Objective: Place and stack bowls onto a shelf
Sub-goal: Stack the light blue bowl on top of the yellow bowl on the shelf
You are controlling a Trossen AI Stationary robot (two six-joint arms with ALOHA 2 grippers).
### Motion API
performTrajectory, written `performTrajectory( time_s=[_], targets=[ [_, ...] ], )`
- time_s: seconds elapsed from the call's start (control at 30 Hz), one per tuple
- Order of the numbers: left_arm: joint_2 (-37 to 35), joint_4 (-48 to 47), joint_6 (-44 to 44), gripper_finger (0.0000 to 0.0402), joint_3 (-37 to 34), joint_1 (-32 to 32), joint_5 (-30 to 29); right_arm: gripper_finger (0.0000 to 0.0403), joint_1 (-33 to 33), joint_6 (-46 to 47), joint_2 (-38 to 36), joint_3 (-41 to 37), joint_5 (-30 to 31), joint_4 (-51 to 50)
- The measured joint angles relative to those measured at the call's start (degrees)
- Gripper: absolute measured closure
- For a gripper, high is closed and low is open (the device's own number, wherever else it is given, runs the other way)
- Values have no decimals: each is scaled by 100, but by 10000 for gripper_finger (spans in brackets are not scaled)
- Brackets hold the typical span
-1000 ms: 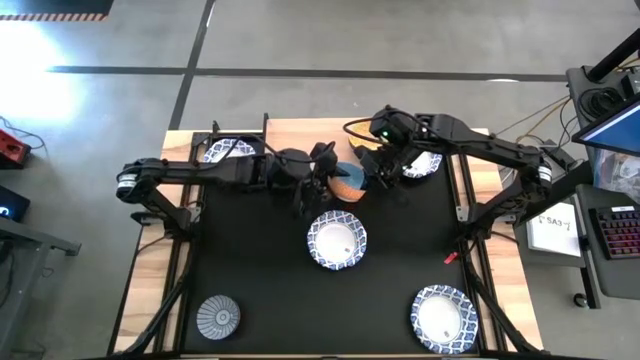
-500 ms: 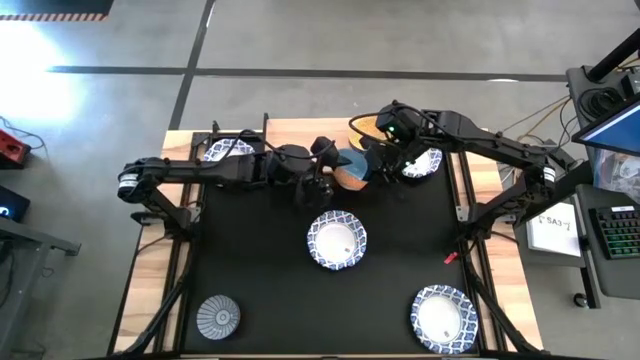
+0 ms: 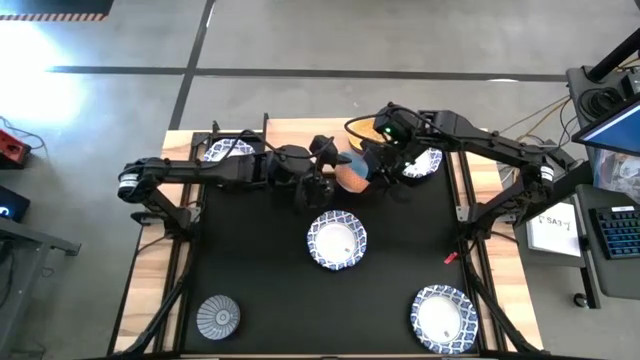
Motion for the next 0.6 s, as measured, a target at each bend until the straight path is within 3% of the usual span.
performTrajectory(
  time_s=[0.4,0.6],
  targets=[
    [70,126,102,72,7,11,-119,391,2,-113,-30,-17,53,-153],
    [70,-27,-299,72,15,11,-184,391,5,-142,-32,-15,21,-130]
  ],
)
